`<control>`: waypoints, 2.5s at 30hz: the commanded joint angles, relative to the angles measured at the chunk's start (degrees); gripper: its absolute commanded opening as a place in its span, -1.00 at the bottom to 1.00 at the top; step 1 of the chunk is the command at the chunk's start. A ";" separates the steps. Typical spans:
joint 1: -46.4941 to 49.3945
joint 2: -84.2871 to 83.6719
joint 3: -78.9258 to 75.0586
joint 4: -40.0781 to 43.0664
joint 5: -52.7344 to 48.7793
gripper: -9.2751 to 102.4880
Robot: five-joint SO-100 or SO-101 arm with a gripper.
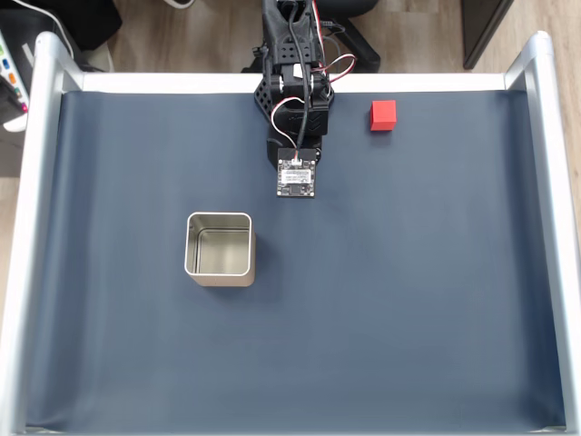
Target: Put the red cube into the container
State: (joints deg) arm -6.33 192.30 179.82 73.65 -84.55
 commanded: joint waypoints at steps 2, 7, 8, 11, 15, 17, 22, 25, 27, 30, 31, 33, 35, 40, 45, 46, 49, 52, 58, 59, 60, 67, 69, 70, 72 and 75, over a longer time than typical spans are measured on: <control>1.93 0.00 -0.44 0.70 -3.52 -0.83; 1.93 0.00 -0.44 0.70 -2.99 -0.83; 1.93 0.00 -0.44 0.70 -2.90 -0.83; 1.93 0.00 -0.44 0.70 -2.72 -0.83; 1.76 0.00 -0.44 0.70 -2.46 -0.83; 1.14 0.00 -0.44 0.70 -2.37 -0.83; -0.18 0.00 -0.44 -0.88 -0.70 -0.83; 0.62 -0.26 -0.44 -4.83 0.09 -0.83; 0.97 -1.67 -0.44 -9.05 0.44 -0.83; 1.05 -5.10 -0.53 -18.90 1.76 -0.83; 0.88 -6.33 -0.70 -21.36 1.49 -0.83; 0.44 -8.53 -1.93 -23.91 0.70 -0.83; -0.70 -11.95 -4.75 -24.35 0.09 -0.83; -5.71 -24.26 -17.75 -19.86 0.35 -0.83; -12.30 -31.11 -31.20 -8.44 -2.29 -0.83; -13.54 -31.20 -32.78 -6.94 -3.25 -0.83; -17.67 -31.99 -37.79 -1.76 -5.19 -0.83; -22.76 -34.01 -42.71 4.39 -6.33 -0.83; -35.60 -40.52 -52.03 14.33 -3.08 -0.83; -38.06 -41.22 -53.17 15.38 -2.20 -0.83; -40.61 -41.57 -53.96 16.26 -1.23 -0.83; -55.37 -43.95 -54.93 19.42 0.09 -0.83; -59.33 -44.91 -54.49 19.16 -0.18 -0.83; -61.17 -45.62 -54.40 18.90 0.00 -0.82; -64.34 -47.37 -54.40 18.46 -0.18 -0.79; -67.50 -49.66 -54.67 18.63 -1.58 -0.70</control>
State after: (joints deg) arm -71.63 143.61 127.53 92.72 -85.17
